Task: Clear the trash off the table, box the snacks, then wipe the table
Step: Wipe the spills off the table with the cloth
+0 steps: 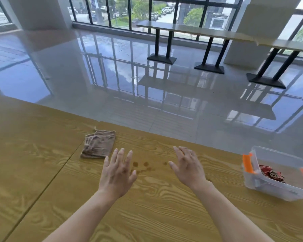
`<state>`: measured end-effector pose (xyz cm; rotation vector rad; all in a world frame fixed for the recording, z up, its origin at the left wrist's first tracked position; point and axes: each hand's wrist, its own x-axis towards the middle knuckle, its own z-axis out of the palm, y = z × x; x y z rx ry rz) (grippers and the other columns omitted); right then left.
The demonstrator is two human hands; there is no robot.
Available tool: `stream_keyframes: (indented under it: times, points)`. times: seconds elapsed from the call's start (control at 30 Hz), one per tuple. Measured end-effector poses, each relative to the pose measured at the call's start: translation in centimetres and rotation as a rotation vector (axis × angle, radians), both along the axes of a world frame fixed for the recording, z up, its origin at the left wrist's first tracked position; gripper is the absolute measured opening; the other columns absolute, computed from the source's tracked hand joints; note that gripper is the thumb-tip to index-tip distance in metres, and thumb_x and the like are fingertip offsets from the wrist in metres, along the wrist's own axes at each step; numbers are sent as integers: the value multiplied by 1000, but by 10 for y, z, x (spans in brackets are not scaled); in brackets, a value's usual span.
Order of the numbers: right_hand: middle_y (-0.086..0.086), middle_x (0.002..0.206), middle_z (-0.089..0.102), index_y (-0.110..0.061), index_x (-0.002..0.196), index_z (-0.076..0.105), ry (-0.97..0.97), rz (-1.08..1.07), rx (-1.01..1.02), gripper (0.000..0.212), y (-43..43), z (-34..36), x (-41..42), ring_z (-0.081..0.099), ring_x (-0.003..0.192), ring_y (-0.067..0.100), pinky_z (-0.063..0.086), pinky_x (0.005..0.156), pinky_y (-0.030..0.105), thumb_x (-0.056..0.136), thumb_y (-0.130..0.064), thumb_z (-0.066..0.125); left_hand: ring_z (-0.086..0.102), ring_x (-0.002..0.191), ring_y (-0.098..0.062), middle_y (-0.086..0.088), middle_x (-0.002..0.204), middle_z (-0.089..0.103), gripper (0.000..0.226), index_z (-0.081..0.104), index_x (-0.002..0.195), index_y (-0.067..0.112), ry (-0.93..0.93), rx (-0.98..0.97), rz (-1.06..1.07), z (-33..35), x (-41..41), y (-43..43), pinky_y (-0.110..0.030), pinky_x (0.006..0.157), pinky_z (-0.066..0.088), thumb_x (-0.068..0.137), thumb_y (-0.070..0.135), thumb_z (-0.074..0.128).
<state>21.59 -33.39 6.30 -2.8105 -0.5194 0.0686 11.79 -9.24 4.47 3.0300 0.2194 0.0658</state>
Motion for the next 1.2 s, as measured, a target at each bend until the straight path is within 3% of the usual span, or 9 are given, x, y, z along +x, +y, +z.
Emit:
stream_keyframes:
  times: [0.23, 0.33, 0.5, 0.6, 0.73, 0.87, 1.2]
  points:
    - [7, 154, 40, -17, 154, 32, 110, 121, 0, 66, 124, -40, -12, 31, 143, 28, 34, 116, 40, 99, -43, 55, 25, 146, -38, -19, 154, 34, 70, 37, 149, 14, 80, -5, 100, -47, -45, 106, -62, 112, 28, 90, 48, 56]
    - [7, 154, 39, -17, 155, 30, 159, 162, -8, 66, 172, -59, -9, 31, 142, 29, 34, 115, 41, 99, -43, 54, 19, 148, -36, -19, 157, 29, 70, 32, 151, 16, 144, 7, 124, -75, -54, 139, -61, 114, 25, 92, 51, 45]
    - [6, 157, 36, -18, 155, 28, 227, 260, 4, 65, 243, -94, 2, 29, 143, 29, 32, 117, 42, 100, -40, 54, 5, 150, -34, -17, 163, 15, 80, 18, 156, 21, 213, 20, 127, -124, -62, 171, -60, 118, 12, 89, 64, 10]
    - [3, 165, 21, -24, 158, 19, 225, 365, -15, 66, 286, -116, 17, 15, 152, 26, 18, 123, 41, 102, -38, 50, -9, 150, -32, -13, 165, 1, 79, 4, 157, 26, 207, 20, 121, -148, -64, 180, -60, 119, 1, 91, 69, 6]
    - [-4, 168, -7, -38, 158, 1, 233, 451, -110, 64, 336, -142, 33, -9, 154, 22, 2, 125, 46, 105, -47, 36, -4, 151, -30, -11, 165, 5, 76, 12, 157, 26, 153, -16, 108, -163, -65, 186, -61, 118, 5, 94, 69, 18]
    - [-1, 168, -3, -41, 157, 5, 136, 413, -167, 56, 349, -157, 34, -4, 154, 24, 3, 124, 48, 106, -51, 24, -2, 151, -29, -9, 165, 8, 76, 16, 156, 26, 133, -15, 104, -168, -65, 189, -61, 118, 8, 94, 69, 20]
    - [0, 167, 15, -35, 155, 25, 108, 346, -88, 49, 271, -158, -13, 10, 154, 23, 11, 125, 45, 107, -43, 30, -4, 151, -26, -8, 165, 9, 74, 17, 156, 28, 141, -21, 120, -169, -67, 190, -59, 119, 6, 93, 68, 21]
